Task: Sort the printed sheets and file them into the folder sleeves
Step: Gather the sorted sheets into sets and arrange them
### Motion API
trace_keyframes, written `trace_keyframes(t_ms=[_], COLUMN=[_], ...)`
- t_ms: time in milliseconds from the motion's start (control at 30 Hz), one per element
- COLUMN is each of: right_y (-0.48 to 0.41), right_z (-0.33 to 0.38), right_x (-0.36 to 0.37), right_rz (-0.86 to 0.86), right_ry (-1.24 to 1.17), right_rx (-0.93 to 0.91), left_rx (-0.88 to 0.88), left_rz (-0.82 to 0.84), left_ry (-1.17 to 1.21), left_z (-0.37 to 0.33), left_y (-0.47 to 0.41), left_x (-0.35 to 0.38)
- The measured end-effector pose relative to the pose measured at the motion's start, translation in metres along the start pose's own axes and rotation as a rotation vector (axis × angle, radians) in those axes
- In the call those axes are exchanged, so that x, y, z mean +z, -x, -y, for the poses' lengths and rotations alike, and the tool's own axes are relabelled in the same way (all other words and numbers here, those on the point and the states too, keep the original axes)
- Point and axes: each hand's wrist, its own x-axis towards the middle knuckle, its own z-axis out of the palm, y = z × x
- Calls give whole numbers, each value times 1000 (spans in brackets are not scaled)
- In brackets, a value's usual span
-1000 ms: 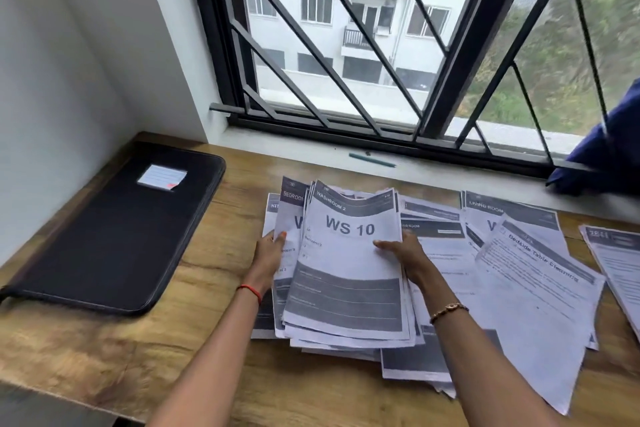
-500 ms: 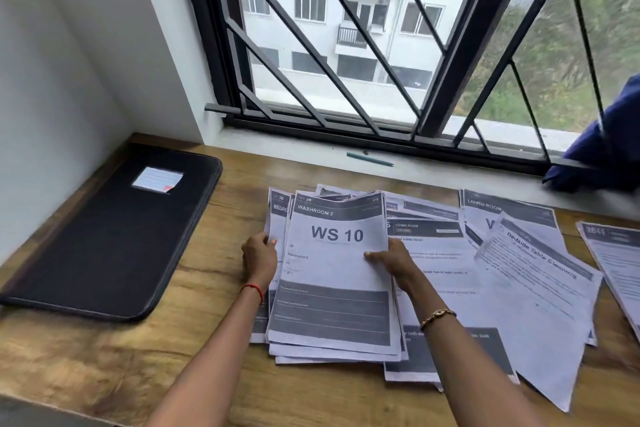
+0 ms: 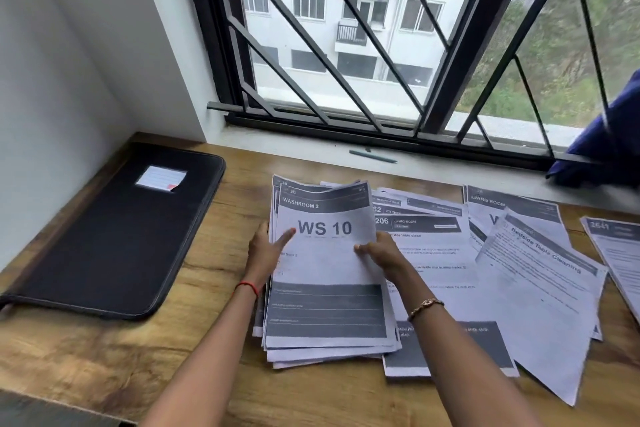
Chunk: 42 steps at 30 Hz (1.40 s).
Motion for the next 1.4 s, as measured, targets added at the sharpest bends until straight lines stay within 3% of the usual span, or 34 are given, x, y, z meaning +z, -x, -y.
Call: trace_keyframes(t_ms=[133,400,533,800,967,1167,1400], right_y=[3,6,11,34,48,48,43], right_z=[4,14,30,76,77,40,45], right_x=[7,7,5,6,3,3,11], right_rz=[-14,-44,25,-248,-405,-369,-398], right_ry=[-14,-119,-244,-305,-281,5,64], right_rx=[-20,-144,-181,-517,-720,-593,-587], left_rx=[15,84,126,286,477,349,301], left_rz=[128,105,107,-2,40,25,-23], left_ry=[109,390,459,500,422,441,422], left_z=[-3,-23,-39,-90,-104,-71,-72], left_y=[0,-3,-1,8,13,28,23], left_x=[-7,-32,-37,-22,-11,11,11])
